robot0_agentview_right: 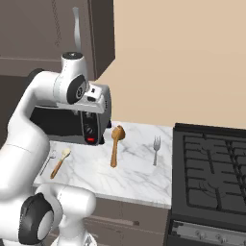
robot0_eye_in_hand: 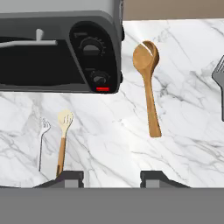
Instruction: Organize the utensils by type. Pick up the wooden spoons from the counter and place them in the open cabinet. Then pick up the metallic utensils from the counter and place them in the open drawer.
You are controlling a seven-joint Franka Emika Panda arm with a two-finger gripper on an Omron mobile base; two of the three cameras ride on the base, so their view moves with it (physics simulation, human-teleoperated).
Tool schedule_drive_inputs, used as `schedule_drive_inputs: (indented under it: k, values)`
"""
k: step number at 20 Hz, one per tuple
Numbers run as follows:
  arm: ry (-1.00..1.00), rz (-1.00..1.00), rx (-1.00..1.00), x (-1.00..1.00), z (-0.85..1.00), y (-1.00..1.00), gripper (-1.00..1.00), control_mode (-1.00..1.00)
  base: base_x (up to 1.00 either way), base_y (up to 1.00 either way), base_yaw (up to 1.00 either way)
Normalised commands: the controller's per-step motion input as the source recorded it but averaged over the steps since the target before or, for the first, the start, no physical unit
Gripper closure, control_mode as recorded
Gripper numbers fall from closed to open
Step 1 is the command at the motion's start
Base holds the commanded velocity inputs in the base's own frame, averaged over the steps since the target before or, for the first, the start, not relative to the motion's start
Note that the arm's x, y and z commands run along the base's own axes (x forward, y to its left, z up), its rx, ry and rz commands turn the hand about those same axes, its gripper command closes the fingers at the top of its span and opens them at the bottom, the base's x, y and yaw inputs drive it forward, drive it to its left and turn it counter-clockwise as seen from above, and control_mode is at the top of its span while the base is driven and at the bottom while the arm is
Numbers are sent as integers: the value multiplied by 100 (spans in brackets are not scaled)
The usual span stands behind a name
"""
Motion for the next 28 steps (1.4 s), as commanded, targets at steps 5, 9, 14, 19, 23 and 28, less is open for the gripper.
schedule_drive_inputs:
  k: [5,9,14,19,23,28]
  values:
    - [0,0,0,-5,-18,-21,-100,-100,0,0,0]
    - [0,0,0,-20,-28,-29,-100,-100,0,0,0]
    - [0,0,-14,-10,-43,-13,-100,-100,0,0,0]
    - [-9,0,-10,2,-56,-2,-100,-100,0,0,0]
    - [-12,0,-8,8,-63,-1,-100,-100,0,0,0]
    - [-4,0,-2,7,-61,-10,-100,-100,0,0,0]
